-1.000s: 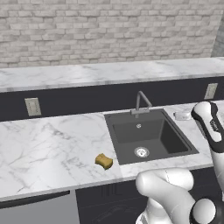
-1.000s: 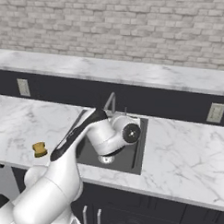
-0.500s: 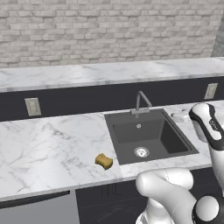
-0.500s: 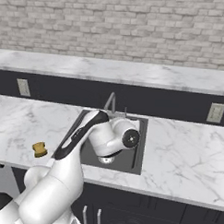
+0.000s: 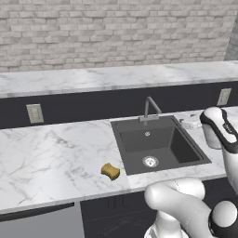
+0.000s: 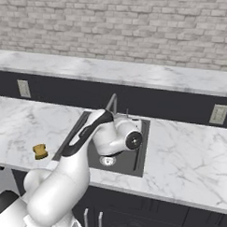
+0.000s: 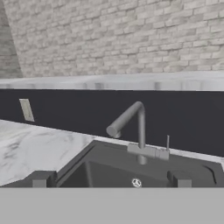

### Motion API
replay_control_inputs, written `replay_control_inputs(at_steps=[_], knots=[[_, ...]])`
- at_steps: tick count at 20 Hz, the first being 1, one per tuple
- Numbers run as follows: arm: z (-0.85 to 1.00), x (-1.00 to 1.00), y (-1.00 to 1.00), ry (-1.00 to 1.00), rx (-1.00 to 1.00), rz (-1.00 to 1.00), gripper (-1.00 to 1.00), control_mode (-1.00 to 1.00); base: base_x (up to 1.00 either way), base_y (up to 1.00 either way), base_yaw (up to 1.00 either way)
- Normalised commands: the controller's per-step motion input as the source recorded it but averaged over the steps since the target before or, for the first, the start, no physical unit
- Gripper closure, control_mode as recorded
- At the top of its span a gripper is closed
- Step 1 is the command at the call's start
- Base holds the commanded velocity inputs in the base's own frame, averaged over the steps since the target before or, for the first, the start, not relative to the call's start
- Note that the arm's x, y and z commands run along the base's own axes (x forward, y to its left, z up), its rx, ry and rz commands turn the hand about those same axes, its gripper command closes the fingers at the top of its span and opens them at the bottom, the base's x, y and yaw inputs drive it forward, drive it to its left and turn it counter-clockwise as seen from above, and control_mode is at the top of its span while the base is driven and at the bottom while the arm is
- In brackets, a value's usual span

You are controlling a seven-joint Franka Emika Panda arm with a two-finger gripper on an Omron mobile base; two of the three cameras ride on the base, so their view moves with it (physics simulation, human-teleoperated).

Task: Soak the sponge with water for a few seconds and then drop it inside the sink.

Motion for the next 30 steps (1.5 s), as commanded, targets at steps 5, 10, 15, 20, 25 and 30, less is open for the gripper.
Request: replay_control_inputs(at_steps=[5, 10, 15, 20, 25, 30], knots=[[0.0, 0.16, 0.01, -0.01, 0.0, 0.04, -1.0, -1.0, 0.0, 0.0, 0.0], [0.0, 0.21, 0.0, 0.0, 0.0, 0.04, -1.0, -1.0, 0.0, 0.0, 0.0], [-0.05, 0.25, 0.0, 0.0, 0.0, 0.03, -1.0, -1.0, 0.0, 0.0, 0.0], [-0.28, 0.32, 0.0, -0.01, 0.0, 0.03, -1.0, -1.0, 0.0, 0.0, 0.0], [-0.22, 0.29, 0.0, 0.0, 0.0, 0.03, -1.0, -1.0, 0.0, 0.0, 0.0], [-0.13, 0.29, 0.0, -0.04, 0.0, 0.03, -1.0, -1.0, 0.0, 0.0, 0.0]])
